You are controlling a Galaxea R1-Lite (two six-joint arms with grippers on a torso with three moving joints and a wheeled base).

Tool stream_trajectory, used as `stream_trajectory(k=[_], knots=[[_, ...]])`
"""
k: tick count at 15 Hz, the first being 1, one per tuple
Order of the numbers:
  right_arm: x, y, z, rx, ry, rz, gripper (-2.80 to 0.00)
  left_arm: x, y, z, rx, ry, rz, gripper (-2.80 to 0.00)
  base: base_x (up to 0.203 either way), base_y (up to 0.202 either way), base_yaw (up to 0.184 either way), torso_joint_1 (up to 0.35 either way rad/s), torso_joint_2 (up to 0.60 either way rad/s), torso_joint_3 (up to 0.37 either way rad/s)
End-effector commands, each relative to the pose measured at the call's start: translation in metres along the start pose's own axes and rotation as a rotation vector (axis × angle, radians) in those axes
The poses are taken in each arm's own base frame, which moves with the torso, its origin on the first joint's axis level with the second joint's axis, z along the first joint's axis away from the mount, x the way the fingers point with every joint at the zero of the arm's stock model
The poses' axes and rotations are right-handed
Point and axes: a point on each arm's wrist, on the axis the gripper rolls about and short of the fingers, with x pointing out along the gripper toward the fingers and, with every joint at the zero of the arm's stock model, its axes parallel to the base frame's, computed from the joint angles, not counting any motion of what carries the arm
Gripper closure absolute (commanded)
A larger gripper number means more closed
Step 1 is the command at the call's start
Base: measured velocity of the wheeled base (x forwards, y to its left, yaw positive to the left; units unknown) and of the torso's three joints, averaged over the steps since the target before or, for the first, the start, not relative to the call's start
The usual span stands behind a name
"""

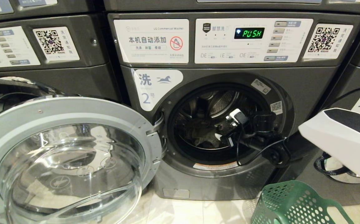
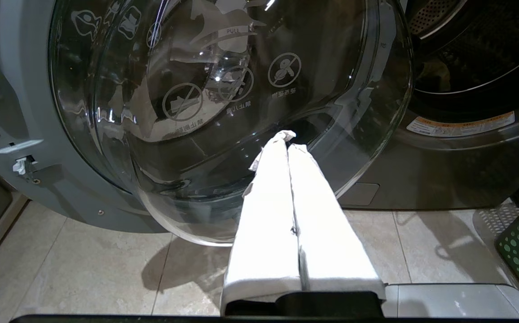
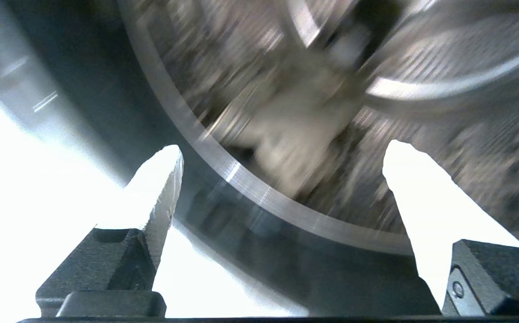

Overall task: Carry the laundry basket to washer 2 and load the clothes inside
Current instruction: Close the washing machine door with the left hand

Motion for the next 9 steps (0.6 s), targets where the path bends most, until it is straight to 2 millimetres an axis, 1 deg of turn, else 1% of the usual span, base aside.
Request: stream_trajectory(k=[1,2,3,6,9], knots=[[-0.037,-0.003,0.029,0.008,0.008,0.02,-2.8,0.0,0.0,0.0,0.0,0.0,0.0,0.0,0.0,0.0,0.0,0.0,0.0,0.0],[-0.06,-0.001,0.036,0.021,0.042,0.051,-2.8,0.0,0.0,0.0,0.0,0.0,0.0,0.0,0.0,0.0,0.0,0.0,0.0,0.0],[-0.082,0.002,0.041,0.033,0.074,0.09,0.0,0.0,0.0,0.0,0.0,0.0,0.0,0.0,0.0,0.0,0.0,0.0,0.0,0.0],[-0.154,0.016,0.049,0.063,0.18,0.199,0.0,0.0,0.0,0.0,0.0,0.0,0.0,0.0,0.0,0.0,0.0,0.0,0.0,0.0],[-0.233,0.028,0.056,0.079,0.228,0.214,0.0,0.0,0.0,0.0,0.0,0.0,0.0,0.0,0.0,0.0,0.0,0.0,0.0,0.0]])
